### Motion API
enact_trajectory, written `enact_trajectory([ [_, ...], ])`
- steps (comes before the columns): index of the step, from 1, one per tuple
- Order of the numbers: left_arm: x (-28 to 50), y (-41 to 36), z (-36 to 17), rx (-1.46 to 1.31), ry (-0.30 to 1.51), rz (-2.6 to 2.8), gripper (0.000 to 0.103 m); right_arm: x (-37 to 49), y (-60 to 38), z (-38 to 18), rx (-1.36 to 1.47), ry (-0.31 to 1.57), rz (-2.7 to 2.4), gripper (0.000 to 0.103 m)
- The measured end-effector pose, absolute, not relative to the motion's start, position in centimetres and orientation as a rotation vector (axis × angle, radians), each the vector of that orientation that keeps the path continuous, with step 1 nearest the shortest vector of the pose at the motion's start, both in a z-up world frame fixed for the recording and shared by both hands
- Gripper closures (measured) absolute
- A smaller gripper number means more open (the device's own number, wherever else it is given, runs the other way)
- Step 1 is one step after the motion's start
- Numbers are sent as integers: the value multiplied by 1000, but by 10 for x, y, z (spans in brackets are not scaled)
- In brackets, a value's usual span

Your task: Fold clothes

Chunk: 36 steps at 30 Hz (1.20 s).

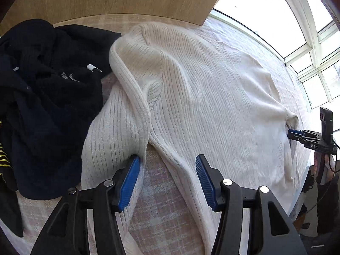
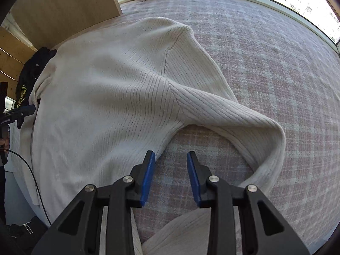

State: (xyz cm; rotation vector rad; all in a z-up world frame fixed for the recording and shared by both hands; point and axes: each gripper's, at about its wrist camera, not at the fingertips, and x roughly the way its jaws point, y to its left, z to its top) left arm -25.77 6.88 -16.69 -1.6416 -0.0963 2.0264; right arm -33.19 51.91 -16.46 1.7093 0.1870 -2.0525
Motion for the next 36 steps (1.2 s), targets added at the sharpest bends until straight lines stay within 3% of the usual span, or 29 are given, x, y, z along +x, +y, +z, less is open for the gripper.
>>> enact_trajectory([
  [4, -272, 70, -173, -1648, -152, 2039, 47, -351, 521, -176, 1733, 32, -2029, 72],
  [12, -271, 63, -171, -1626, -105, 2102, 52, -376, 508, -178, 1688, 112, -2106, 74],
  [14, -268, 62, -170, -1619, -79, 2118, 55, -372, 507, -173, 1664, 152, -2113, 95],
  [17, -263, 58, -169, -1610, -47, 2139, 56, -359, 515, -167, 1667, 185, -2106, 94],
  [20, -238, 46, -162, -1612, -119, 2082, 52, -343, 529, -161, 1696, 198, -2088, 73],
  [27, -133, 51, -150, -1622, -221, 1875, 47, -289, 555, -158, 1748, 370, -2052, 73],
  [36, -67, 84, -161, -1658, -97, 1833, 47, -224, 598, -157, 1832, 733, -2094, 73],
])
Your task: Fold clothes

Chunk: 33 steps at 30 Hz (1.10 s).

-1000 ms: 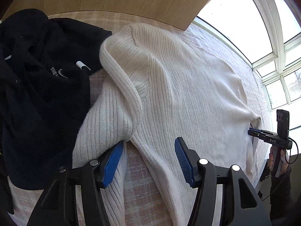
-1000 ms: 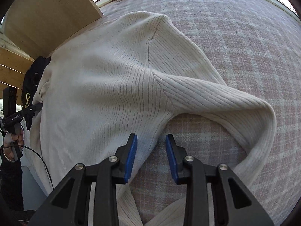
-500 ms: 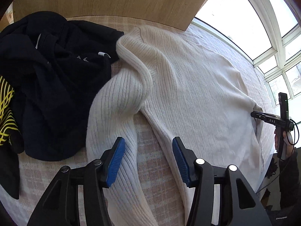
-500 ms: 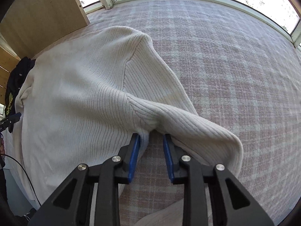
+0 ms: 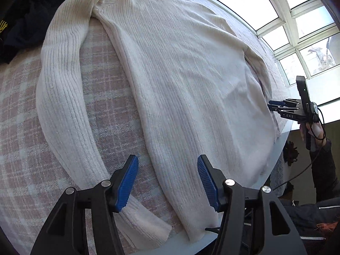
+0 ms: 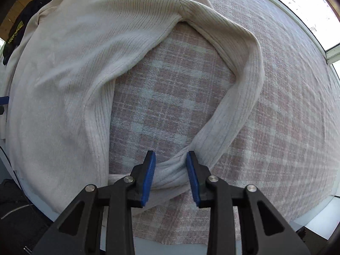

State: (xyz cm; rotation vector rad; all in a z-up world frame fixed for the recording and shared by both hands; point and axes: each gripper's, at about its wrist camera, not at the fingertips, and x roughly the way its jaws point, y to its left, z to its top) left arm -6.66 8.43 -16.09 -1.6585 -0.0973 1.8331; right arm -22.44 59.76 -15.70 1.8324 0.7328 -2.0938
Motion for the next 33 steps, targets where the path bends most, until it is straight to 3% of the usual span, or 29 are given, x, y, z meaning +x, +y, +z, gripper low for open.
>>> enact_trajectory([
  [2, -64, 79, -159, -1659, -99, 1838, 47, -224, 615, -147, 1852, 736, -2158, 73],
  [9, -44, 60, -160, -1667, -131, 1775, 46, -171, 593, -138, 1711, 375, -1890, 70],
  [12, -38, 59, -162, -1674, -137, 1761, 46, -175, 583, -145, 1722, 356, -1911, 68],
  [14, -35, 60, -160, -1670, -139, 1754, 46, -179, 577, -151, 1734, 348, -1933, 60],
  [29, -31, 56, -155, -1651, -79, 1771, 46, -208, 531, -192, 1816, 287, -2096, 60],
  [30, -31, 54, -154, -1650, -71, 1781, 46, -210, 528, -195, 1822, 283, -2107, 61],
  [33, -34, 43, -146, -1641, -64, 1821, 46, -173, 512, -192, 1816, 243, -2081, 85],
])
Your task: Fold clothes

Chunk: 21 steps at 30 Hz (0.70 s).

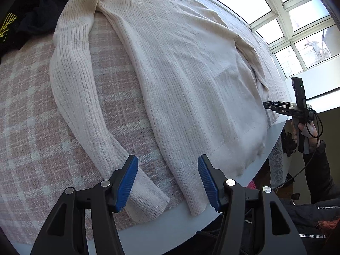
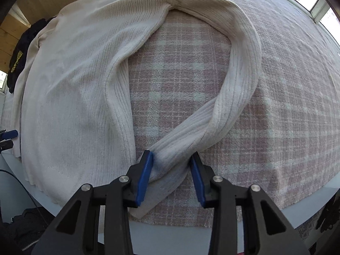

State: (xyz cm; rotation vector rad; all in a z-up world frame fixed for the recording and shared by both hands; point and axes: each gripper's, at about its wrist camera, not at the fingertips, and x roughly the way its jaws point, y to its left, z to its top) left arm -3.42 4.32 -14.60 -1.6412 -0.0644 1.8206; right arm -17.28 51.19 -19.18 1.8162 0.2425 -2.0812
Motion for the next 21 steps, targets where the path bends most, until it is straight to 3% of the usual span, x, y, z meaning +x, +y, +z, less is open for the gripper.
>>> enact_trajectory([
  [1, -36, 38, -142, -1637, -64, 1840, 46, -153, 508, -186, 1816, 224, -2069, 89],
  [5, -42, 10, -131, -1639, -72, 1927, 46, -147, 521, -168, 1808, 283, -2123, 90],
  [10, -51, -10, -136, -1680, -75, 1995, 44, -148, 568, -150, 1928, 500, -2321, 89],
  [15, -54, 1, -149, -1699, 26, 2000, 45, -134, 573, -127, 1900, 382, -2337, 80],
  [17, -56, -6, -147, -1696, 78, 2044, 50, -140, 526, -132, 1826, 364, -2300, 69],
  [19, -58, -13, -145, -1691, 131, 2087, 75, -137, 470, -147, 1771, 328, -2214, 66],
  [21, -60, -20, -143, -1686, 185, 2129, 78, -127, 442, -160, 1756, 294, -2137, 65],
])
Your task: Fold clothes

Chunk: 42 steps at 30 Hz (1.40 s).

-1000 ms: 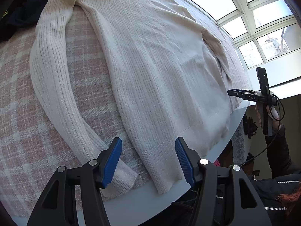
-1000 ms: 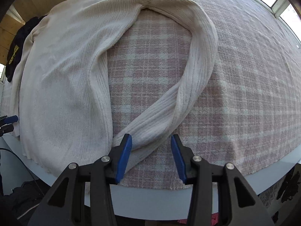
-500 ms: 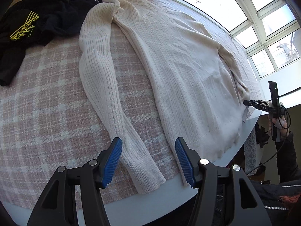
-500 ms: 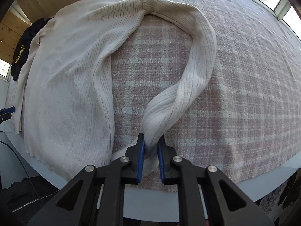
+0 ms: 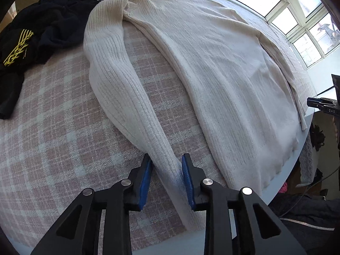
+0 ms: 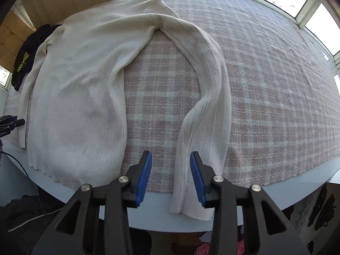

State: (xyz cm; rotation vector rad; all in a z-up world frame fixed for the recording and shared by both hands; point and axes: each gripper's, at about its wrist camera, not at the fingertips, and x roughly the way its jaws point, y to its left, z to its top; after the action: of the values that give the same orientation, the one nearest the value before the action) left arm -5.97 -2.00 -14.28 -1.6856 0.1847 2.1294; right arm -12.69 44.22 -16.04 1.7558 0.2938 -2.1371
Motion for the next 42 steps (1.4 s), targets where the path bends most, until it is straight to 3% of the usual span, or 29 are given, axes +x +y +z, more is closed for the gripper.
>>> enact_trajectory([
  [6, -65, -42, -136, -1665, 346, 2258, 73, -134, 416, -209, 1779, 258, -1999, 65],
  [8, -65, -63, -126, -1683, 356, 2336, 64, -134, 409, -221, 1792, 235, -1975, 65],
  [9, -62, -68, -120, -1673, 317, 2346, 57, -132, 405, -226, 1798, 223, -1964, 65],
  [14, -37, -25, -111, -1623, 69, 2078, 49, -101, 381, -235, 1733, 149, -1880, 66],
  [15, -31, -7, -115, -1622, 37, 1999, 49, -92, 374, -238, 1718, 144, -1863, 68],
  [17, -20, 27, -126, -1628, 29, 1876, 49, -83, 362, -235, 1682, 137, -1845, 93],
  [21, -7, 64, -141, -1638, 137, 1814, 49, -98, 345, -216, 1607, 157, -1876, 93],
  [26, -9, 81, -147, -1645, 129, 1775, 49, -148, 402, -240, 1815, 594, -2119, 92],
  [31, -10, 97, -150, -1646, 91, 1724, 48, -146, 384, -240, 1817, 463, -2113, 91],
  [35, -15, 105, -156, -1650, 4, 1711, 47, -125, 321, -226, 1657, 506, -1956, 74],
  [42, -28, 129, -147, -1576, -30, 1675, 55, -91, 312, -198, 1557, 576, -1806, 71],
])
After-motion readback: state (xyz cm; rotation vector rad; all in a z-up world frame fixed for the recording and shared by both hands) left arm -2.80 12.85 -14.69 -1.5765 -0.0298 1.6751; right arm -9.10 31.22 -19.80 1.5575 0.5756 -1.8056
